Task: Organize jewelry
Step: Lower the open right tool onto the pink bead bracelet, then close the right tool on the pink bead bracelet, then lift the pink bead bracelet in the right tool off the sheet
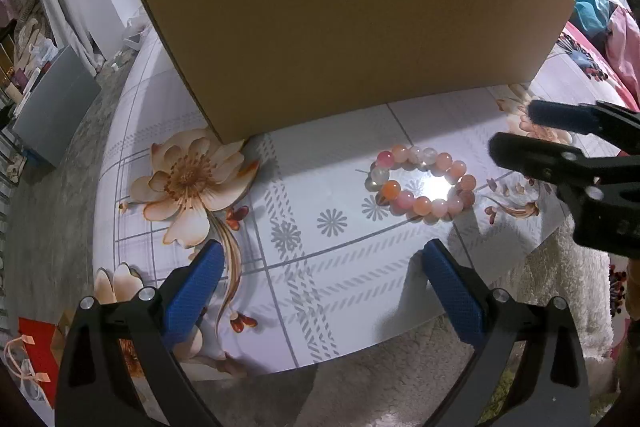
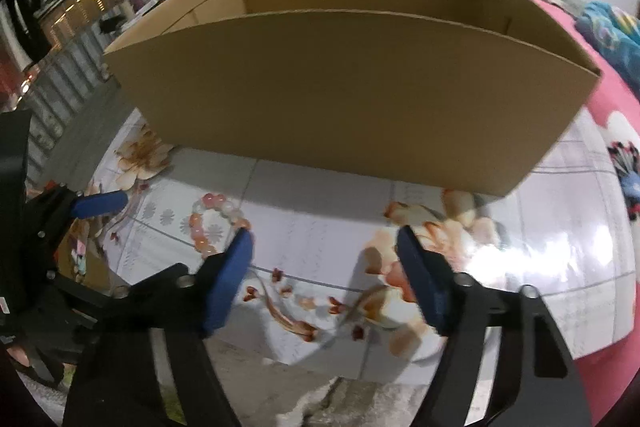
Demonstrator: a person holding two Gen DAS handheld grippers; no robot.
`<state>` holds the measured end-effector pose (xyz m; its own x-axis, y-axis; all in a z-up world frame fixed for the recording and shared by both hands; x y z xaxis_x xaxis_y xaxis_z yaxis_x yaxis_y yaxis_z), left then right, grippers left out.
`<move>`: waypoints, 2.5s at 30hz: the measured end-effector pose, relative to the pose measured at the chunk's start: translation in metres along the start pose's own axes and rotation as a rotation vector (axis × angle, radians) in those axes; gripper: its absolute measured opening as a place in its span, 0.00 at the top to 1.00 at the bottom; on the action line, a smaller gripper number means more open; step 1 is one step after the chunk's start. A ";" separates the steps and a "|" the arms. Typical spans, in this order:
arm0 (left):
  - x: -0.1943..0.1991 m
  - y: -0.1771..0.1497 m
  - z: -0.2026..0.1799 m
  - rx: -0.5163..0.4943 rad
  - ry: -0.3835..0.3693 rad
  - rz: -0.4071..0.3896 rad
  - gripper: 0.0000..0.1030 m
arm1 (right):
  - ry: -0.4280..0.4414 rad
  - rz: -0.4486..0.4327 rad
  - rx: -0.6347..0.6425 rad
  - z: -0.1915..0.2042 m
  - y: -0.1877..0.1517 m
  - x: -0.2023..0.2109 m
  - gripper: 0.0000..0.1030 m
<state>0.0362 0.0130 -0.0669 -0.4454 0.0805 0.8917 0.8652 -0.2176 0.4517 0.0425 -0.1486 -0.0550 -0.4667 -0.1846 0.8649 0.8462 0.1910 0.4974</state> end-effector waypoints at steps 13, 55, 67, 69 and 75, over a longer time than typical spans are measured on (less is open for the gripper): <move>0.000 0.000 0.000 0.002 -0.002 0.000 0.05 | 0.078 0.043 0.118 0.038 0.022 -0.017 0.70; 0.004 0.031 -0.014 -0.139 -0.392 -0.099 0.63 | 0.146 0.052 -0.057 0.027 -0.015 -0.024 0.92; -0.004 0.031 -0.036 -0.211 -0.343 -0.064 0.91 | 0.157 0.017 -0.110 0.009 -0.020 -0.004 0.93; -0.001 0.031 -0.035 -0.207 -0.344 -0.072 0.91 | 0.159 0.011 -0.109 0.008 -0.020 -0.001 0.93; 0.032 0.034 -0.029 -0.189 -0.402 -0.126 0.91 | 0.162 -0.031 -0.121 0.000 -0.015 0.023 0.93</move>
<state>0.0447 -0.0196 -0.0237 -0.3870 0.4806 0.7869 0.7367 -0.3522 0.5773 0.0194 -0.1556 -0.0428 -0.4543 -0.3428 0.8223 0.8612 0.0673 0.5039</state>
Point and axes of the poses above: each gripper's, at about its wrist camera, not at the fingertips, and x roughly against the way its jaws point, z to its left, y to its top, the point moved 3 cm from there along -x, roughly the way its jaws point
